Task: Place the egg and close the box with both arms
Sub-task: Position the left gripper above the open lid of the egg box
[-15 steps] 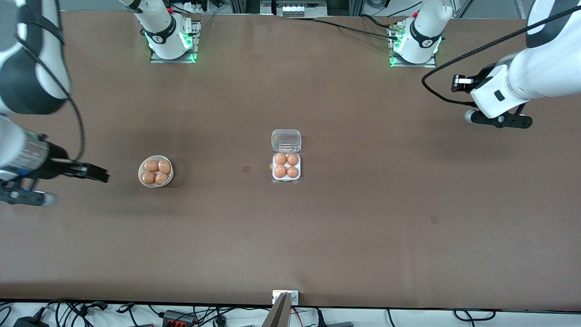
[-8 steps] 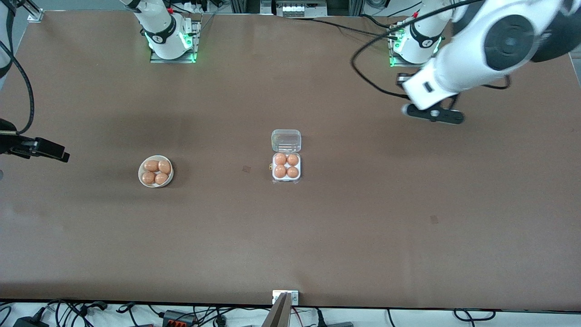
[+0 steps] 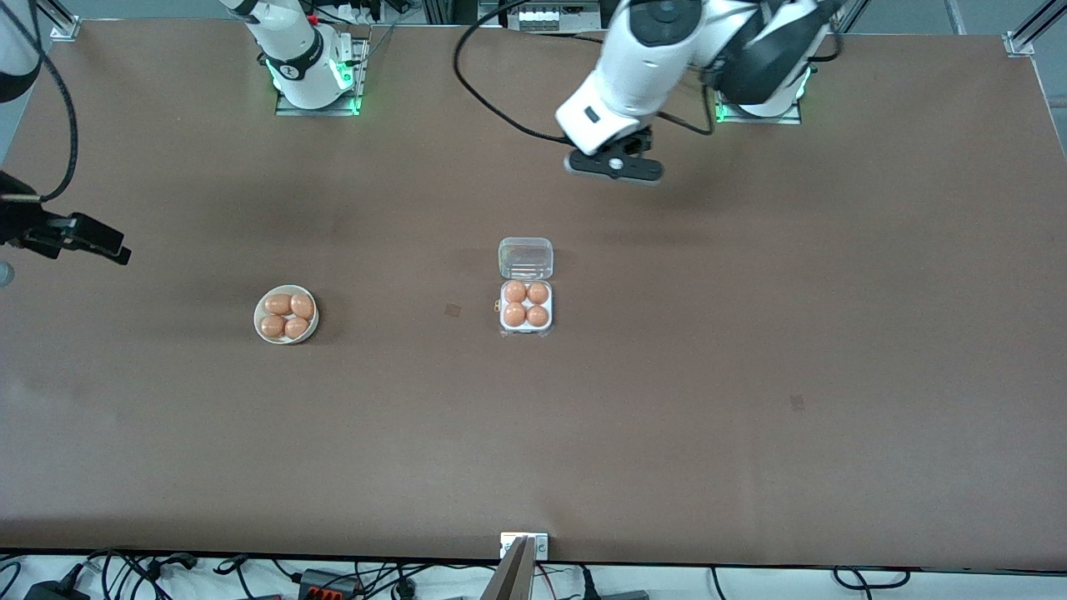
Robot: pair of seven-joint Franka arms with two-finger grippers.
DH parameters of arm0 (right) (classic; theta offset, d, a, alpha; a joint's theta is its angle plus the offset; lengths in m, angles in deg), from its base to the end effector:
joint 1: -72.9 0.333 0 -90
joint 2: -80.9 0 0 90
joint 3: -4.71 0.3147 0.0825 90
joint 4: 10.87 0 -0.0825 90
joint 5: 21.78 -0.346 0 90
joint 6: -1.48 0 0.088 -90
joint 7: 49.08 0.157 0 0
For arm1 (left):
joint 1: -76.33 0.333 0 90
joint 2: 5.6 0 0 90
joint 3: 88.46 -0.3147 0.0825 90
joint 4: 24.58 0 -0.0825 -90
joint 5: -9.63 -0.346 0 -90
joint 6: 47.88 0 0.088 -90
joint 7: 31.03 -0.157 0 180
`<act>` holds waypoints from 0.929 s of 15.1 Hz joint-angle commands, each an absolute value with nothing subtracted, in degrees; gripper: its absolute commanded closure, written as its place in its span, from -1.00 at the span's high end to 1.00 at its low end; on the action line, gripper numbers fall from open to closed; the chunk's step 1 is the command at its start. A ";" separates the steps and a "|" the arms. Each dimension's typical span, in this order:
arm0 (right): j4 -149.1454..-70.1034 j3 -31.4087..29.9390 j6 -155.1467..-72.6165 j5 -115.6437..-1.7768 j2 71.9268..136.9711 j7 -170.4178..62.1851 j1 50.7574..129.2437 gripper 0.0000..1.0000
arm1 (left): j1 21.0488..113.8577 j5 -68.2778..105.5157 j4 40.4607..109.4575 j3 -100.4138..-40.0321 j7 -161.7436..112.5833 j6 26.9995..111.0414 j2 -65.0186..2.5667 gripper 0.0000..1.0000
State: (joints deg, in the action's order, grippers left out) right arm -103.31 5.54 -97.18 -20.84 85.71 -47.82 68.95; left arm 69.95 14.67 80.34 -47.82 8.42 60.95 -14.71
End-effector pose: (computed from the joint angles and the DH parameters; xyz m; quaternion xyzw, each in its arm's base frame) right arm 0.5531 -0.0327 0.5231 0.9992 -0.0371 0.0122 0.0077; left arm 0.3776 -0.4020 0.4228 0.9941 -0.0487 -0.0831 0.0492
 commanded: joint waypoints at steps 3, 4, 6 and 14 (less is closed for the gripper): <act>-109.31 6.30 -100.04 -20.11 80.81 -49.17 68.33 1.00 | 61.31 4.83 85.82 -47.68 23.43 73.39 -20.70 -0.98; -108.61 6.30 -99.95 -20.11 80.98 -49.35 68.33 1.00 | 60.86 -0.08 85.73 -47.59 25.90 74.98 -22.90 -0.98; -107.81 6.47 -99.86 -20.19 81.07 -49.96 68.42 1.00 | 58.15 -9.22 84.94 -47.77 32.21 75.95 -27.47 -0.98; -106.05 6.30 -93.97 -20.37 80.90 -51.72 68.51 1.00 | 55.76 -40.25 77.47 -48.29 52.79 82.54 -43.30 -0.98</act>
